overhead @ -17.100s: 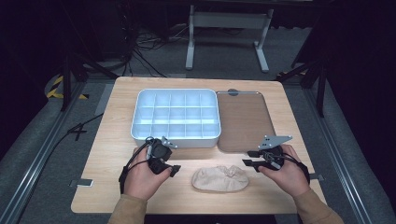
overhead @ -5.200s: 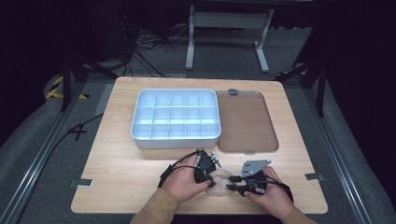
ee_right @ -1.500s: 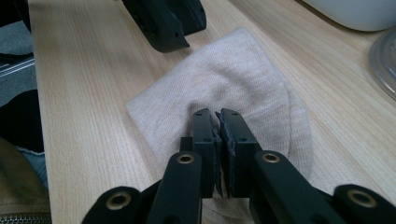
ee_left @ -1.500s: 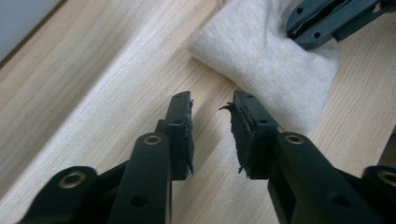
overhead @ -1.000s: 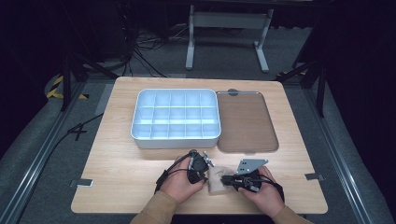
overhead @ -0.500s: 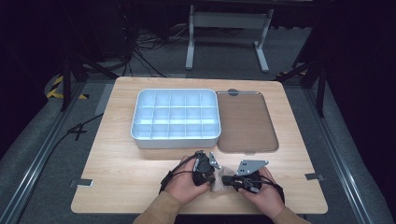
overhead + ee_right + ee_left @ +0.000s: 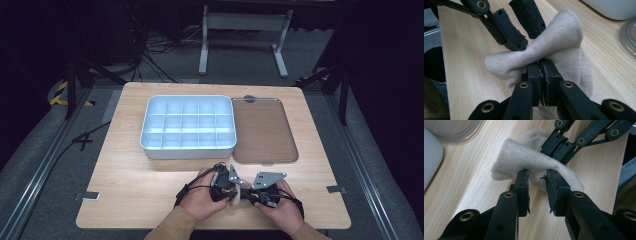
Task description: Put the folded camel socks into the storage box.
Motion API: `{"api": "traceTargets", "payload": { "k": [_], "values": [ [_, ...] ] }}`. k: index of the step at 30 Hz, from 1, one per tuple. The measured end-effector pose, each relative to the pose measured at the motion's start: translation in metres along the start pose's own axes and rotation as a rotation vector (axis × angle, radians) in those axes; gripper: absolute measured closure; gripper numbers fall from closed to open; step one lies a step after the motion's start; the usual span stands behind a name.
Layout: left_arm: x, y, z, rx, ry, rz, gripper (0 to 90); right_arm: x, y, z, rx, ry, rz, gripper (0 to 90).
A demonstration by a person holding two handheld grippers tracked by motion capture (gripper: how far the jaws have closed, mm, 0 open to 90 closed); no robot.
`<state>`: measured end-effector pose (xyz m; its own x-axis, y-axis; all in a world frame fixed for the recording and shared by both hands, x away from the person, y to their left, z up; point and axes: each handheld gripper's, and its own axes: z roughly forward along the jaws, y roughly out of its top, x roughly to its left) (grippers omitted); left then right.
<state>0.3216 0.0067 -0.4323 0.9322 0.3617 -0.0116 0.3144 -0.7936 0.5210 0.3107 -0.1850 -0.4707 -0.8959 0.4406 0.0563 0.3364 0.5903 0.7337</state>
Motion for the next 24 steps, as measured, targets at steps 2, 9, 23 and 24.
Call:
{"api": "traceTargets", "payload": {
  "k": [2,9,23,24],
  "values": [
    [0.0,-0.001,-0.001,0.0,0.001,-0.014,71.3,-0.001,0.001,-0.001,0.004,0.007,0.005,86.0],
    [0.003,-0.003,-0.002,0.005,0.004,-0.038,71.2,-0.007,0.004,-0.022,-0.023,-0.013,0.021,85.6],
    [0.001,-0.001,-0.002,0.004,-0.001,-0.037,71.2,-0.014,-0.004,-0.016,0.041,-0.033,0.012,88.7],
    [0.002,-0.001,-0.002,0.0,-0.005,-0.034,70.9,-0.014,-0.004,-0.015,0.039,-0.03,0.011,88.8]
  ]
}}
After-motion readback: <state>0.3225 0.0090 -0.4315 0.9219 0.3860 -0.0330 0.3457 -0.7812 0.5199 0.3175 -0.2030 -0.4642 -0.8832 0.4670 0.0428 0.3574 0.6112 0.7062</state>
